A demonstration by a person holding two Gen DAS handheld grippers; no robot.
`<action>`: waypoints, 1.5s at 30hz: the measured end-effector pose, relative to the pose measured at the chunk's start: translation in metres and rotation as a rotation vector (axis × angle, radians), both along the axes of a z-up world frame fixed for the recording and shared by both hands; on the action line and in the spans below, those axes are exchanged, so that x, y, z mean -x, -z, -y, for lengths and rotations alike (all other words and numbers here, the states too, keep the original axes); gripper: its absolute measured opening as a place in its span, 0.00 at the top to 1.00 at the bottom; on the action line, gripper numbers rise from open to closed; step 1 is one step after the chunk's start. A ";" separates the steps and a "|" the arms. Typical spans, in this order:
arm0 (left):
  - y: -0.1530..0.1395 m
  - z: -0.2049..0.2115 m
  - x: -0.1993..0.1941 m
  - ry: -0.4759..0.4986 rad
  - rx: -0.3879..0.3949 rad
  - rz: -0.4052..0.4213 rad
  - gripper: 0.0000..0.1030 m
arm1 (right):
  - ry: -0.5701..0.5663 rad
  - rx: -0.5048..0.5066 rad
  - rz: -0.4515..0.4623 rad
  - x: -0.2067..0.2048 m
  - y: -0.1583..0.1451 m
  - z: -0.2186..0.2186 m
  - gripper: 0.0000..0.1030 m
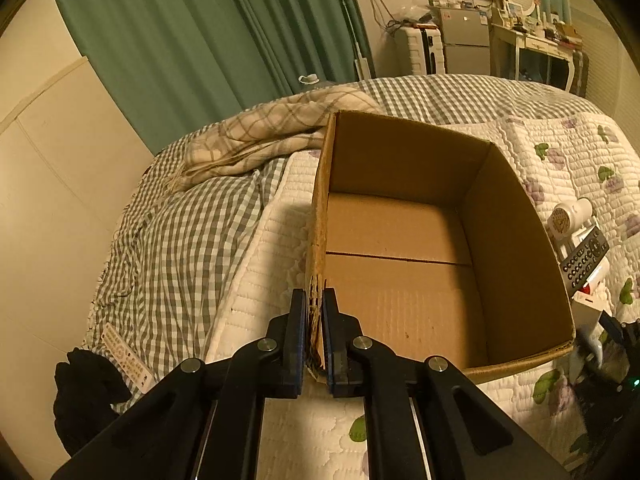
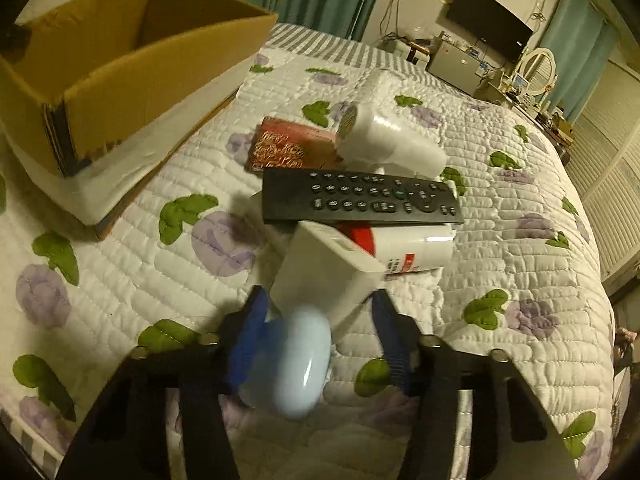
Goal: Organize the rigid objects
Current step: 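Grasp the white power bank with the right gripper while the left gripper holds the box wall, then carry the white power bank into the box and open the right gripper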
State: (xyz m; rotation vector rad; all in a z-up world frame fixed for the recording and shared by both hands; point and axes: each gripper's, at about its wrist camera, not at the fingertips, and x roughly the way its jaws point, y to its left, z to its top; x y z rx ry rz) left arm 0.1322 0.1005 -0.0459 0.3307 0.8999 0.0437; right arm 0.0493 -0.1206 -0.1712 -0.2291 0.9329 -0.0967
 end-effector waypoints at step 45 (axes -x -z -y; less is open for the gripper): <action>-0.001 -0.001 0.005 0.012 0.012 0.004 0.93 | -0.065 -0.320 0.148 0.008 -0.065 0.034 0.71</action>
